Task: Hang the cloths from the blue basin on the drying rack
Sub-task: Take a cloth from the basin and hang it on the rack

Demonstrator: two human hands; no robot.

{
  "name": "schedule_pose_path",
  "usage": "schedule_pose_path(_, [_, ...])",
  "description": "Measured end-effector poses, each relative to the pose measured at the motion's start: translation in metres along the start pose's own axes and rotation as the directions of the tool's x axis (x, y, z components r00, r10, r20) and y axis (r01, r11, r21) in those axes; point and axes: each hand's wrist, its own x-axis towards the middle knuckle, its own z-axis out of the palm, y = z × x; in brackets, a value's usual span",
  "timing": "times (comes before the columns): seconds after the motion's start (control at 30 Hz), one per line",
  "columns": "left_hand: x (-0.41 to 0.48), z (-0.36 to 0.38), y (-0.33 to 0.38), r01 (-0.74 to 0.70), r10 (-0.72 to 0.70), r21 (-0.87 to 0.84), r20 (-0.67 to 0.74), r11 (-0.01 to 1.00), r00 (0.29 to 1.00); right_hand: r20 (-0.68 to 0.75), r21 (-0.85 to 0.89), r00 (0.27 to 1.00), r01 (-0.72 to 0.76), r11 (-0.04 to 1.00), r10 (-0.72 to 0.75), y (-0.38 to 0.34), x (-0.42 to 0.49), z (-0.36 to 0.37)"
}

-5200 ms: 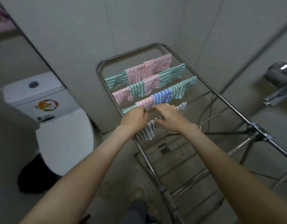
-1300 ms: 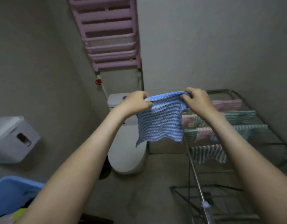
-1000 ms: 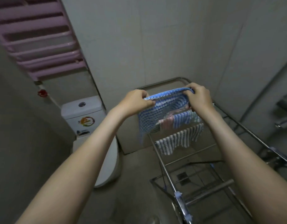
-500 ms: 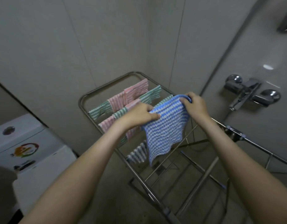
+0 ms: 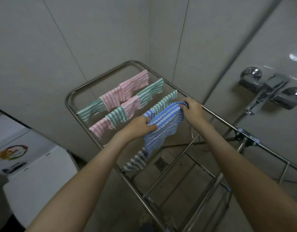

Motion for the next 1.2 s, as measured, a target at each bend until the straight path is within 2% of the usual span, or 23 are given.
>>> schedule_pose_path(0.17, [0.017,0.005,-0.025,0.106,-0.105,0.083,-0.018,0.991,0.994,0.18,-0.048,0.984,0.005,0.999,0.003,0.01,0.014,0.027])
schedule_pose_path(0.3, [0.03,0.013,-0.034,0.178,-0.174,0.242,-0.04,0.954,0.984,0.431,0.039,0.902,-0.044,0.998,0.023,0.014,0.01,0.039])
schedule_pose_path(0.37, [0.038,0.019,-0.044,0.225,-0.228,0.307,-0.027,0.925,0.973,0.495,-0.102,0.869,0.035,0.994,0.02,0.019,0.008,0.046])
schedule_pose_path(0.47, [0.046,0.028,-0.057,0.322,-0.366,0.394,0.041,0.861,0.93,0.421,-0.254,0.907,0.098,0.962,0.018,0.027,0.007,0.054])
schedule_pose_path(0.57, [0.049,0.031,-0.061,0.342,-0.418,0.452,0.077,0.824,0.905,0.129,-0.246,0.992,0.043,0.968,-0.012,0.039,0.007,0.057])
schedule_pose_path(0.63, [0.053,0.031,-0.059,0.303,-0.382,0.476,0.075,0.825,0.921,-0.02,-0.149,0.998,-0.056,0.987,0.054,0.047,0.01,0.057])
schedule_pose_path(0.73, [0.058,0.033,-0.046,0.204,-0.243,0.367,0.063,0.907,0.968,0.04,0.012,0.963,-0.266,0.964,0.265,0.048,0.012,0.054])
schedule_pose_path(0.8, [0.063,0.036,-0.032,0.144,-0.161,0.192,0.077,0.971,0.984,0.071,0.089,0.947,-0.318,0.944,0.313,0.048,0.012,0.053])
schedule_pose_path(0.87, [0.068,0.039,-0.016,0.085,-0.103,0.111,0.163,0.99,0.981,0.083,0.131,0.946,-0.321,0.938,0.312,0.048,0.012,0.051])
schedule_pose_path(0.97, [0.077,0.05,-0.01,0.018,-0.068,0.196,0.252,0.98,0.965,0.084,0.082,0.968,-0.242,0.967,0.235,0.045,0.015,0.051])
schedule_pose_path(1.07, [0.08,0.058,-0.014,0.045,-0.106,0.233,0.258,0.971,0.96,0.003,-0.176,0.998,-0.053,0.983,0.055,0.047,0.019,0.05])
schedule_pose_path(1.13, [0.081,0.06,-0.017,0.078,-0.122,0.187,0.237,0.979,0.964,0.139,-0.204,0.983,0.147,0.968,-0.12,0.049,0.017,0.048])
schedule_pose_path(1.2, [0.08,0.061,-0.016,0.101,-0.138,0.168,0.225,0.981,0.965,0.405,-0.244,0.897,0.294,0.924,-0.179,0.049,0.011,0.048])
